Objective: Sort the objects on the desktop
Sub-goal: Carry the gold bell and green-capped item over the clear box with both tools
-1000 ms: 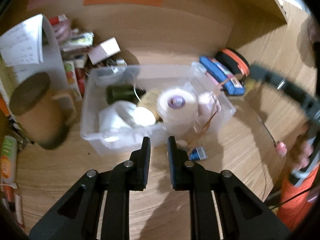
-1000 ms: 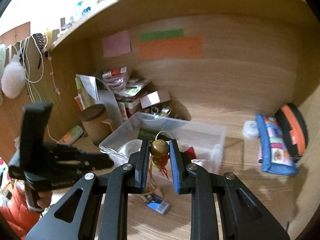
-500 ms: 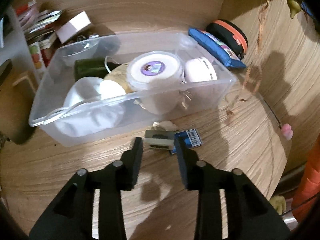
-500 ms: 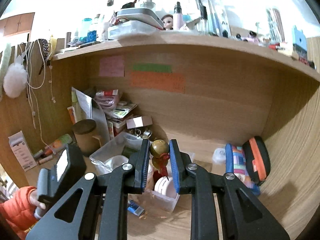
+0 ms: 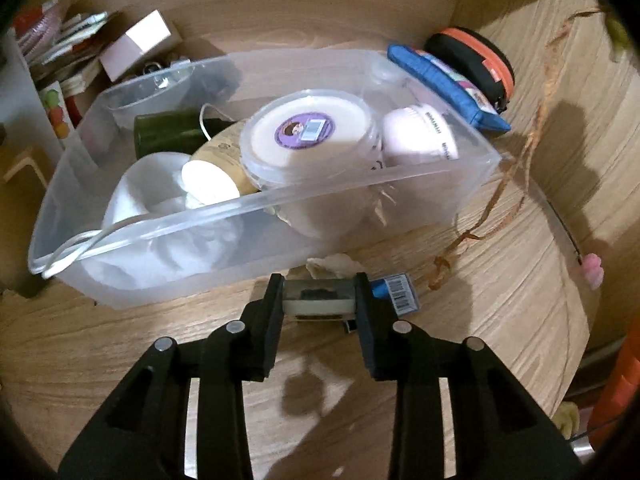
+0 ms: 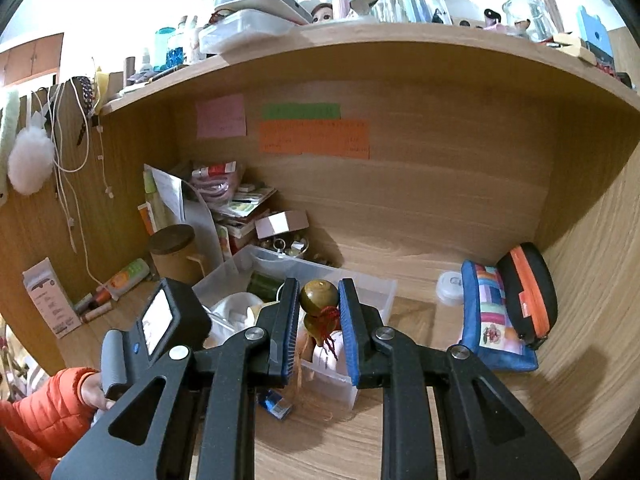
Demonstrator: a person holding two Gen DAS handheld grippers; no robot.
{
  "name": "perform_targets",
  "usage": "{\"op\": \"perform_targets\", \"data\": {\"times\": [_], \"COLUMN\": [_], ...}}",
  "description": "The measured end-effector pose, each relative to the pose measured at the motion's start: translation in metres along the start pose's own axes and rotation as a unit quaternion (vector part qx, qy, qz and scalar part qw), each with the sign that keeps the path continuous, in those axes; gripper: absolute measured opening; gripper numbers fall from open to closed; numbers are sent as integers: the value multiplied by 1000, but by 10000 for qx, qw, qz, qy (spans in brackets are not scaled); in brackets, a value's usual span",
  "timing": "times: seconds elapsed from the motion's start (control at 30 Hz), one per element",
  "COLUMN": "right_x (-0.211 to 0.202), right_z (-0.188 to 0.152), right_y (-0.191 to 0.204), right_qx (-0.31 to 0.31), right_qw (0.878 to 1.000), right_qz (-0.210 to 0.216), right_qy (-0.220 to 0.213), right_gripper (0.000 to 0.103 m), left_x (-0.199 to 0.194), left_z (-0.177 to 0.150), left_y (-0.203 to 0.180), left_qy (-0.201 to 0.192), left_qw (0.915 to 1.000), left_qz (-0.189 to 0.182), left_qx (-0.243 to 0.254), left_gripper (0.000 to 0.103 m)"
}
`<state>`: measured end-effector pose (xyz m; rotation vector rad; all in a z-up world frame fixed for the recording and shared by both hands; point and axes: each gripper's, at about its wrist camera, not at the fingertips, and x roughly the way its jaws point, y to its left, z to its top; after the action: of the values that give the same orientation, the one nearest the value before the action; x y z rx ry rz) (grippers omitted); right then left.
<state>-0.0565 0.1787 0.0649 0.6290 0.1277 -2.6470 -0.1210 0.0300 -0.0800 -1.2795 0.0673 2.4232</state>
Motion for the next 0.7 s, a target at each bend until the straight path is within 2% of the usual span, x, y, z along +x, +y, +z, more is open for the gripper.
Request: {"op": "perform_targets", "data": {"times": [0.17,0.3,0.47,0.7], "right_x": [4,7,19,45], "right_z": [9,26,48,60], "right_y": [0,4,14,21], "right_qx": [-107,-304,-594,-553], "right_qw": [9999,9990,9967,9971], "right_qz": [-66,-274,-492,-474], "right_qy": [-26,-163,-252,-221], "right_gripper": [18,18,18,18], "left_x": [-29,-60,-100,-114], "left_z": [0,7,22,44], "left_y": [3,10,26,48], "left_qy": [-317,-673,-1193,-1444], "left_qw": [9994,9975,9921,9871], "left_qz": [-14,-23,160,367], "left_qx": [-102,-229,-350,-577], "left_gripper": [33,33,33,33]}}
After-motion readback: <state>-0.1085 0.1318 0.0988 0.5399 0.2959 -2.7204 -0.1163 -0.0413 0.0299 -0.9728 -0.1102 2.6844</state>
